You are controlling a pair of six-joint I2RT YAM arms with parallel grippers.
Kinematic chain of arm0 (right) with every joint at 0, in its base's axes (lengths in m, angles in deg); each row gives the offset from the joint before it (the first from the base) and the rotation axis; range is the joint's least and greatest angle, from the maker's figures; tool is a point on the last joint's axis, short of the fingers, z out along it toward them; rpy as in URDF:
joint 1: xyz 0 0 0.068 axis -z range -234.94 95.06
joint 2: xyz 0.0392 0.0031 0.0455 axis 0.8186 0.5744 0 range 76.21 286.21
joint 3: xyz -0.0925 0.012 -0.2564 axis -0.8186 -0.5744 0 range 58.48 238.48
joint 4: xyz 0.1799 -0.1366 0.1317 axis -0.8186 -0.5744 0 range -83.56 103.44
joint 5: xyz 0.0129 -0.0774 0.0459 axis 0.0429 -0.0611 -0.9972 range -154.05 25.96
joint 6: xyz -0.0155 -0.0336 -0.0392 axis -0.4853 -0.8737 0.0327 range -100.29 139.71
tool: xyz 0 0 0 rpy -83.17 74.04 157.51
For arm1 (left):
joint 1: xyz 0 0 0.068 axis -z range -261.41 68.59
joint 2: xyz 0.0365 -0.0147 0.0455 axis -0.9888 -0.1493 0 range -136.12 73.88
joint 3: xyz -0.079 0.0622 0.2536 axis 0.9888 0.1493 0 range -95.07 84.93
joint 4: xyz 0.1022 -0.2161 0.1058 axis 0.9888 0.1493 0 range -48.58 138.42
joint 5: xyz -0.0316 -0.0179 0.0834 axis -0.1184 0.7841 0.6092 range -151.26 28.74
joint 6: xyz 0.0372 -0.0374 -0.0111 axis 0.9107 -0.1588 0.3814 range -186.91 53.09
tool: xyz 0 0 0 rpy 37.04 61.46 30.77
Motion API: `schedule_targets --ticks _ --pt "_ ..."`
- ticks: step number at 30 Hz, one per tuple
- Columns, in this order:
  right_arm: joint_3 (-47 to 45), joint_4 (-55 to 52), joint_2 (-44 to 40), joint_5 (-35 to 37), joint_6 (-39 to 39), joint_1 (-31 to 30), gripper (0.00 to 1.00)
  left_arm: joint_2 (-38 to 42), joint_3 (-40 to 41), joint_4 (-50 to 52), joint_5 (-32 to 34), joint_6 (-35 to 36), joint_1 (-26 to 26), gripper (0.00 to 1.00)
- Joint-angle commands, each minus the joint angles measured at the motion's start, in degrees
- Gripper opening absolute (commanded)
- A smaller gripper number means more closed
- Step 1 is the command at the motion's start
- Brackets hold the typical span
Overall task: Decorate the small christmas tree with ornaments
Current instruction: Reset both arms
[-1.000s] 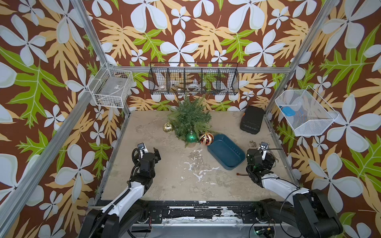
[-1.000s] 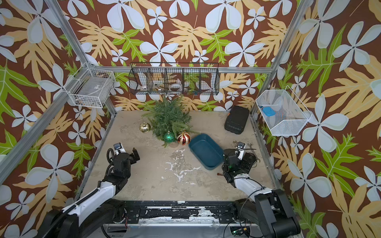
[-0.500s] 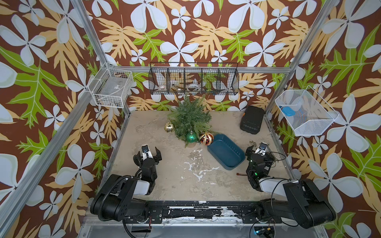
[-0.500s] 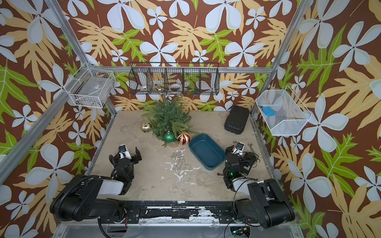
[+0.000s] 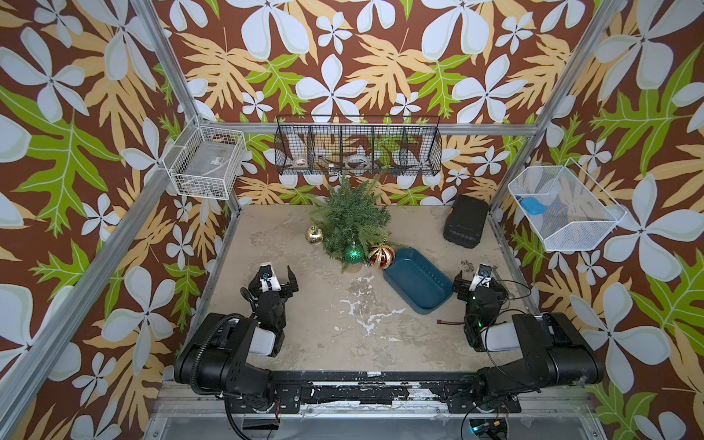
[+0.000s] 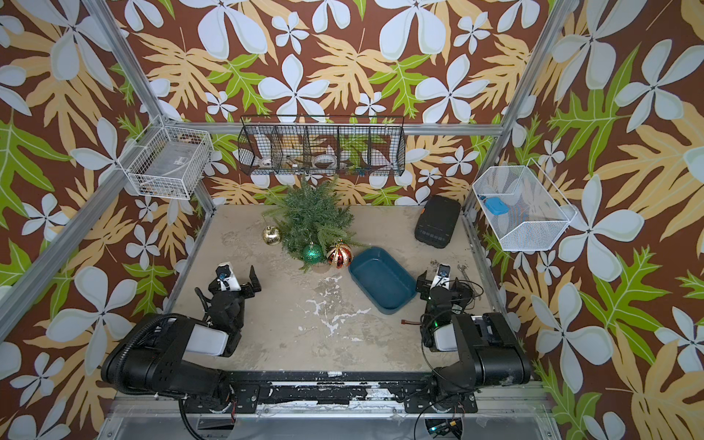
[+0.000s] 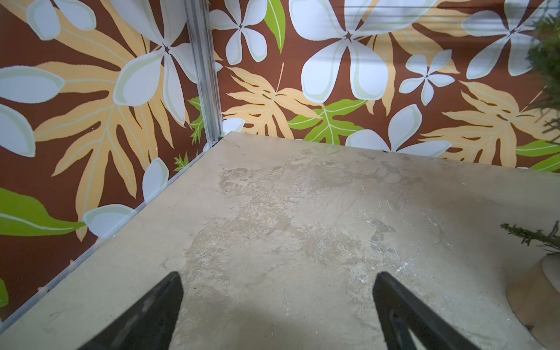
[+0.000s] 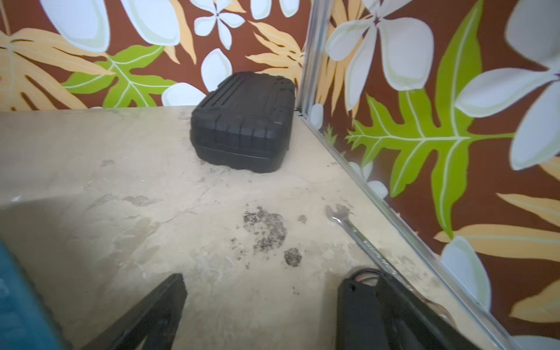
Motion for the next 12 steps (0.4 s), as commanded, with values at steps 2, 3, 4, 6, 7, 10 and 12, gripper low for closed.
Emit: schedule_targets --ticks 2,3,4,6,7,10,12 --pt "0.97 0.88 -0.68 -0.62 -0.39 -2.03 1.0 -0.17 0.18 -3.45 1.45 -0.69 -0.03 1.0" --pt "0.92 1.97 -0.33 -1.17 -0.37 -1.66 1.0 -0.1 0.17 -3.21 1.42 -0.73 -0.04 1.0" --pt "0.8 2.76 0.07 -0.77 -0.89 -1.86 1.0 -0.06 0.12 -3.05 1.43 -0.81 0.03 1.0" --pt "1.18 1.82 0.07 -1.14 -0.49 -1.59 1.0 -0.15 0.08 -3.05 1.41 -0.77 0.03 1.0" --pt "1.55 1.76 0.43 -1.27 -0.49 -1.6 1.0 -0.08 0.13 -3.1 1.48 -0.77 0.0 1.0" --pt "1.27 1.44 -0.04 -1.62 -0.19 -1.3 1.0 -0.05 0.17 -3.23 1.45 -0.77 0.0 1.0" --pt "1.07 1.71 -0.29 -1.67 -0.17 -1.25 1.0 0.17 0.33 -3.3 1.37 -0.77 0.06 1.0"
